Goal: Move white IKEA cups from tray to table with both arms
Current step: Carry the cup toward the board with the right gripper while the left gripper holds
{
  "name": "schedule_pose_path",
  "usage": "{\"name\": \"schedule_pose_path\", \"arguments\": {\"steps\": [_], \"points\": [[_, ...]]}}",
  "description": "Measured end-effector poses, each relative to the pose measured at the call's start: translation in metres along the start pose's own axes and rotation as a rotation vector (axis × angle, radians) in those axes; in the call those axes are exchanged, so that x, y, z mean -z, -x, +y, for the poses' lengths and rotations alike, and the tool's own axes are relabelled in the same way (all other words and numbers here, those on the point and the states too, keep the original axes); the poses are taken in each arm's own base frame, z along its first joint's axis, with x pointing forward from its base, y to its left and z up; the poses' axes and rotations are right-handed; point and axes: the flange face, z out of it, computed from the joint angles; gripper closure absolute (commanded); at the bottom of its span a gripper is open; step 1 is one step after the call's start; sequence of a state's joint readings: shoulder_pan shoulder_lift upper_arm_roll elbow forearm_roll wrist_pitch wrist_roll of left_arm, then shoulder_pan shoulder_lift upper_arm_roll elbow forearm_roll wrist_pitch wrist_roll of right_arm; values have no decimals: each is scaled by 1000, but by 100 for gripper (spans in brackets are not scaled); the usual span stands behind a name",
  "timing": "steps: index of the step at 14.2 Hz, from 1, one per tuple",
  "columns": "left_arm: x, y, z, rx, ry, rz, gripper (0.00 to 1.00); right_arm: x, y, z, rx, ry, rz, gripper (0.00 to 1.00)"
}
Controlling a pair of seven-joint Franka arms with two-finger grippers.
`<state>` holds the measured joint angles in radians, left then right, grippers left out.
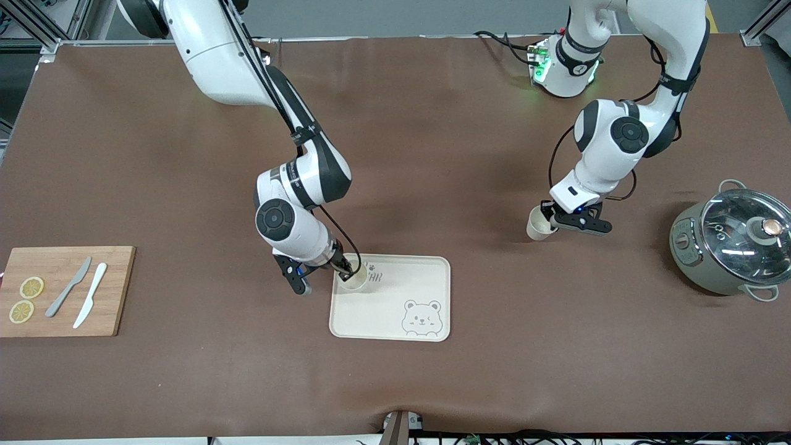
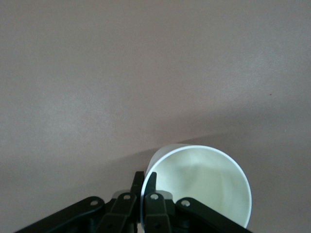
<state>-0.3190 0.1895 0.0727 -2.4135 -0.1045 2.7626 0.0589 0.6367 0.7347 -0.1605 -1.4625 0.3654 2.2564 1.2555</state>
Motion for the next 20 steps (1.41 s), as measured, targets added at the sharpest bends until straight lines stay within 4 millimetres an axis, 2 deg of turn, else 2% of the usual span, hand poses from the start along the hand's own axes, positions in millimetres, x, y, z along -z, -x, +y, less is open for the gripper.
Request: {"name": "schedule_pose_path", "arguments": {"steps": [4, 8, 14, 20], "points": [[-3, 5, 4, 19, 15, -18, 100, 16, -13, -3, 11, 42, -15, 100], [-10, 8, 11, 22, 26, -37, 100, 48, -49, 3, 127, 99, -56, 100], [-17, 11, 11, 5, 26, -51, 100, 94, -112, 39, 296, 131, -112, 100], [-21, 11, 11, 3, 25, -58, 100, 105, -162, 103, 476, 210, -107, 100]]}}
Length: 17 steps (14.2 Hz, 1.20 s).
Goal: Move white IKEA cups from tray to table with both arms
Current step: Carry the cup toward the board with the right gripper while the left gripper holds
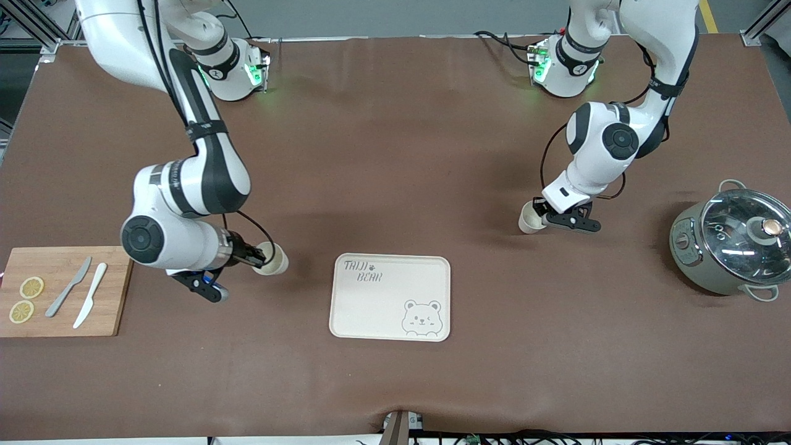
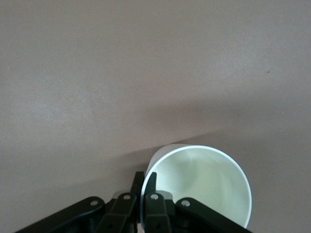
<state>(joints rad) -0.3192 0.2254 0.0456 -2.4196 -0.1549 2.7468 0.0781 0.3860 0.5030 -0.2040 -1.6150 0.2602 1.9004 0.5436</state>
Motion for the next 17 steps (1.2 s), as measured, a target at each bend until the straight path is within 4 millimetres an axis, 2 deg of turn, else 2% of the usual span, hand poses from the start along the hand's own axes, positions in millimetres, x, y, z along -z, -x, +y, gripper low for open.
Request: {"name": "schedule_pose_path", "arguments": {"steps": [4, 8, 9, 10, 12, 13, 17], "points": [[-3, -3, 0, 0, -1, -2, 100, 9, -23, 79, 109, 24, -7, 100], [-5, -4, 0, 0, -1, -3, 100, 11, -41, 132, 203, 43, -8, 100], [-5, -4, 0, 0, -1, -3, 82, 9, -46, 144, 220, 39, -6, 100], [-4, -4, 0, 0, -1, -1, 49, 5, -52, 155, 235, 34, 4, 100], [-4, -6, 0, -12, -1, 1, 22, -10, -57, 173, 265, 29, 22, 100], [-4, -7, 0, -24, -1, 2, 0, -17, -59, 182, 280, 28, 22, 100], [-2, -9, -14, -44, -4, 9, 0, -25, -71, 223, 325, 18, 27, 100]]}}
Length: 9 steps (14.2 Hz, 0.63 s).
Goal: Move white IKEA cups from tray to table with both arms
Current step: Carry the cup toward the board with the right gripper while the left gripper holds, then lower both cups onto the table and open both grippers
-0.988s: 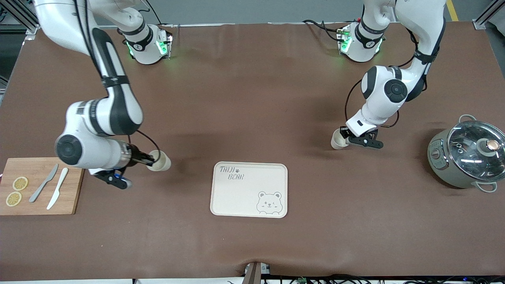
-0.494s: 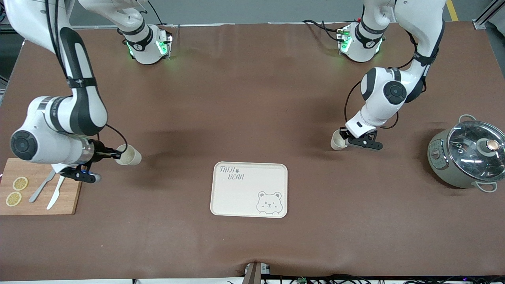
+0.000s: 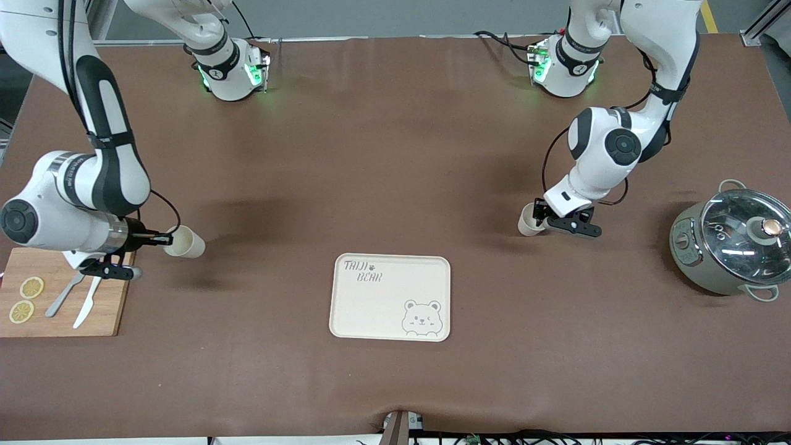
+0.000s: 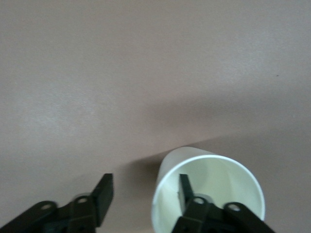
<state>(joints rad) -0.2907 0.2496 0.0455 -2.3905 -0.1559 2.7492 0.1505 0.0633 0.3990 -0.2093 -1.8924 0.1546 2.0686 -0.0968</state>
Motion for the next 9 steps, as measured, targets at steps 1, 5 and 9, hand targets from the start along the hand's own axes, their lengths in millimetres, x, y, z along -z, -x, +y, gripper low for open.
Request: {"name": "schedule_pose_path", "arguments": {"steps": [1, 5, 9], "points": [[1, -1, -3, 0, -1, 2, 0, -2, 0, 6, 5, 0, 7, 100], [3, -4, -3, 0, 0, 10, 0, -18, 4, 14, 27, 8, 31, 100], [12, -9, 2, 1, 3, 29, 0, -23, 5, 43, 65, 10, 65, 100]]}}
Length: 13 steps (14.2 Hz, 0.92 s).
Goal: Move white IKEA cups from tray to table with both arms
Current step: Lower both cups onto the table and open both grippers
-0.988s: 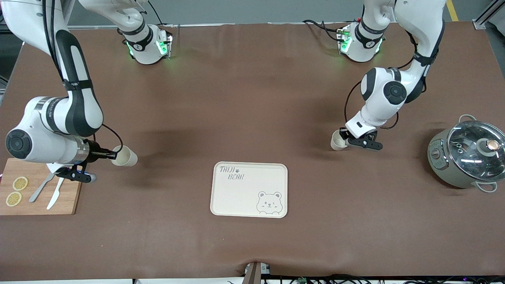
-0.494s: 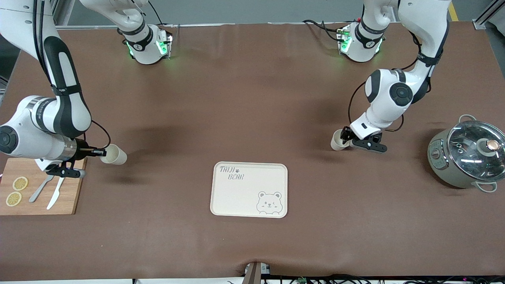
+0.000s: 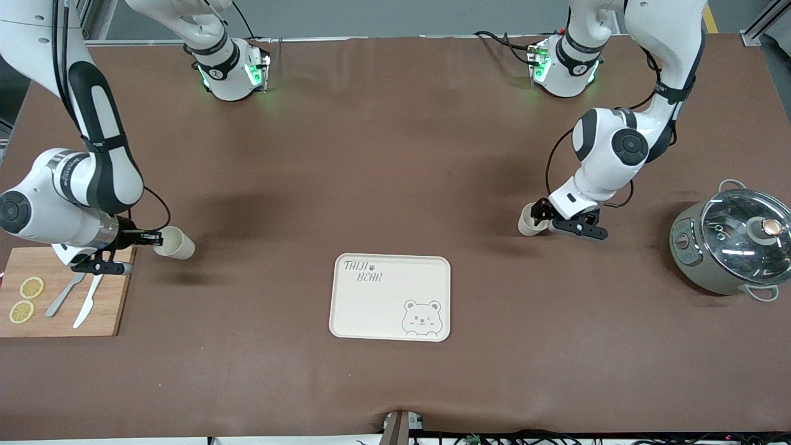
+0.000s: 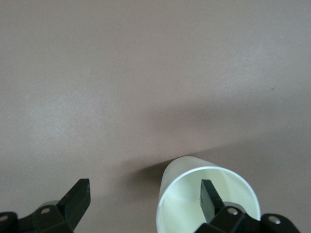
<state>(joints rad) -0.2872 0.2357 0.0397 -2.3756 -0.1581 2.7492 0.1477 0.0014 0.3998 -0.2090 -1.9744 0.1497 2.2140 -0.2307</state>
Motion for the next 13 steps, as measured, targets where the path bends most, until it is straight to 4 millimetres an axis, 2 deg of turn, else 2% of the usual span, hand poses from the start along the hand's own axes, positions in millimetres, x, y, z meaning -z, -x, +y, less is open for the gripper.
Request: {"name": "schedule_pose_path", "arguments": {"steps": [2, 3, 9, 10, 11, 12, 13], "points": [[8, -3, 8, 8, 6, 14, 0, -9, 6, 16, 2, 3, 12, 100], [13, -4, 11, 12, 9, 21, 0, -14, 8, 17, 3, 3, 11, 100], [57, -18, 16, 24, 33, -3, 0, -22, 10, 12, 10, 4, 9, 100], [68, -23, 17, 27, 39, -15, 0, -23, 11, 13, 10, 4, 7, 75], [80, -27, 18, 39, 46, -28, 0, -24, 11, 13, 9, 4, 6, 34], [93, -32, 20, 56, 51, -37, 0, -24, 11, 13, 6, 3, 7, 0], [104, -38, 21, 69, 56, -43, 0, -25, 11, 13, -7, -3, 6, 0]]}}
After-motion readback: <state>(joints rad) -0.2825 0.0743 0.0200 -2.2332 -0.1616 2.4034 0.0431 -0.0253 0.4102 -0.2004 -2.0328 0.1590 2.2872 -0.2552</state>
